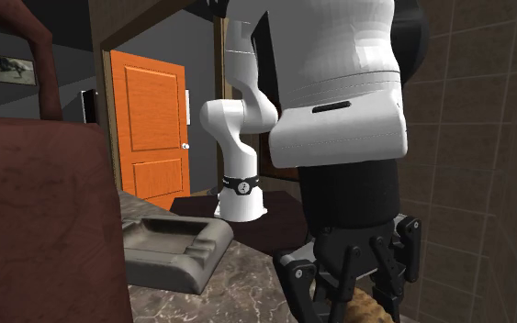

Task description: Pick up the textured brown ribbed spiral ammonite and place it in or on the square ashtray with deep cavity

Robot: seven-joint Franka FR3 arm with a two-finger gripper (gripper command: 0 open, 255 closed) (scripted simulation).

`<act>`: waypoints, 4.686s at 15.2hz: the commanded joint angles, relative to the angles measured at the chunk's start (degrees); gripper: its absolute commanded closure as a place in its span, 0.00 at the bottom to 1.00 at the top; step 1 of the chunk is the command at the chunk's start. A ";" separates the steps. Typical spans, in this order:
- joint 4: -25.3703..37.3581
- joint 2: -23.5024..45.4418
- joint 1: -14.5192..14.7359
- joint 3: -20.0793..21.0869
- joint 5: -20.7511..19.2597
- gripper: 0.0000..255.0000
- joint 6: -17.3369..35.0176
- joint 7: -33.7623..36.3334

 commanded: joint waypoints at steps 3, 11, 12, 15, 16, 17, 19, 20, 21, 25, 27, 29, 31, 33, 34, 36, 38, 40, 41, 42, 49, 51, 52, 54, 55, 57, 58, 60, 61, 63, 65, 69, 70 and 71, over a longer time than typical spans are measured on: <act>0.30 -1.59 0.14 -0.29 -0.66 1.00 -1.85 0.66; 1.72 -5.47 0.42 -0.86 -2.28 1.00 -7.01 2.32; 1.96 -5.91 0.44 -0.92 -2.47 1.00 -7.67 2.51; 2.74 -7.18 0.49 -1.06 -3.00 1.00 -9.67 3.07; 3.02 -7.58 0.51 -1.10 -3.17 1.00 -10.35 3.26; 3.32 -7.97 0.52 -1.14 -3.33 1.00 -11.02 3.43; 3.95 -8.73 0.54 -1.21 -3.64 1.00 -12.38 3.78; 4.29 -9.09 0.55 -1.25 -3.79 1.00 -13.06 3.95; 4.64 -9.44 0.55 -1.28 -3.94 1.00 -13.75 4.12; 1.01 -13.40 -0.27 -2.05 -4.32 1.00 -14.26 2.75; -2.95 -16.72 -1.14 -2.87 -4.60 1.00 -13.82 1.10; -6.64 -19.97 -2.06 -3.77 -5.02 1.00 -13.58 -0.54; -10.08 -23.16 -3.05 -4.75 -5.58 1.00 -13.51 -2.19; -13.28 -26.28 -4.10 -5.84 -6.31 1.00 -13.63 -3.84; -14.78 -27.82 -4.66 -6.41 -6.74 1.00 -13.75 -4.67; -17.61 -30.85 -5.87 -7.60 -7.71 1.00 -14.12 -6.34; -20.19 -33.80 -7.20 -8.85 -8.84 1.00 -14.66 -8.04; -22.51 -36.66 -8.65 -10.19 -10.12 1.00 -15.36 -9.79; -23.57 -38.05 -9.42 -10.88 -10.80 1.00 -15.76 -10.69; -24.56 -39.41 -10.23 -11.58 -11.51 1.00 -16.20 -11.60; -29.55 -47.75 -16.57 -17.03 -17.12 1.00 -20.09 -18.67; -30.31 -49.64 -18.53 -18.76 -18.83 1.00 -21.36 -20.93; -30.42 -49.96 -18.90 -19.09 -19.14 1.00 -21.60 -21.36; -31.45 -49.18 -18.83 -19.46 -19.11 1.00 -19.82 -21.69; -31.95 -48.76 -18.78 -19.66 -19.08 1.00 -18.91 -21.85; -32.91 -47.87 -18.65 -20.06 -19.00 1.00 -17.09 -22.21; -33.38 -47.39 -18.57 -20.27 -18.94 1.00 -16.16 -22.40; -34.27 -46.37 -18.40 -20.71 -18.79 1.00 -14.29 -22.81; -34.69 -45.82 -18.30 -20.93 -18.69 1.00 -13.35 -23.03; -35.50 -44.67 -18.05 -21.40 -18.45 1.00 -11.43 -23.50; -36.25 -43.44 -17.76 -21.89 -18.13 1.00 -9.49 -24.02; -37.47 -40.97 -17.10 -22.83 -17.33 1.00 -5.92 -25.11; -37.48 -40.97 -17.10 -22.83 -17.33 1.00 -5.92 -25.11; -37.47 -40.97 -17.10 -22.83 -17.33 1.00 -5.92 -25.11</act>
